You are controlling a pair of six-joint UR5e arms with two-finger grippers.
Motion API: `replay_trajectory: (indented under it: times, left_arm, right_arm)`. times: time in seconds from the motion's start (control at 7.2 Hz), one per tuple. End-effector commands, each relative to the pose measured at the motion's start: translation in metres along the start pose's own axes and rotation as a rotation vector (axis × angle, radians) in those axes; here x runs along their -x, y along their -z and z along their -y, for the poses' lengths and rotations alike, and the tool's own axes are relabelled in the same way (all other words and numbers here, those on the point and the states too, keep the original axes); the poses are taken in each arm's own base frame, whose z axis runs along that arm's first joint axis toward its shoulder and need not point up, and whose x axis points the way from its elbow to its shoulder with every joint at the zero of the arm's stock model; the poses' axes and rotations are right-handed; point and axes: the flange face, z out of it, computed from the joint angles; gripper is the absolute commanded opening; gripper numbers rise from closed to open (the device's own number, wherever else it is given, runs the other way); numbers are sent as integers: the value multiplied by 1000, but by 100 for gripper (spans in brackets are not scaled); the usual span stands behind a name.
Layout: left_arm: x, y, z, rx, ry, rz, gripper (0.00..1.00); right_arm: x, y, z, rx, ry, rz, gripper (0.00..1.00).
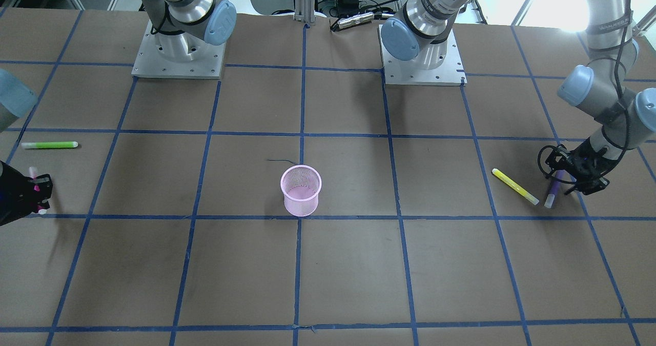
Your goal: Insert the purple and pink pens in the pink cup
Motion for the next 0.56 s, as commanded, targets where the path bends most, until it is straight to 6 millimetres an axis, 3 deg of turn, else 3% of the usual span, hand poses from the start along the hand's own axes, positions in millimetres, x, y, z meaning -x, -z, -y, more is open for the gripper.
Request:
replay_trajectory:
  times: [0.0, 0.14, 0.42]
  left_arm:
    - [2, 3, -1, 3, 28, 6, 0]
    - [3, 10, 0, 7, 26, 16, 0]
    - [20, 41, 5, 5, 14, 32, 0]
  right_arm:
    - [100, 83, 39, -180, 98, 37, 0]
    - [161, 99, 76, -248, 98, 88, 0]
    - [322, 153, 154, -424, 161, 108, 0]
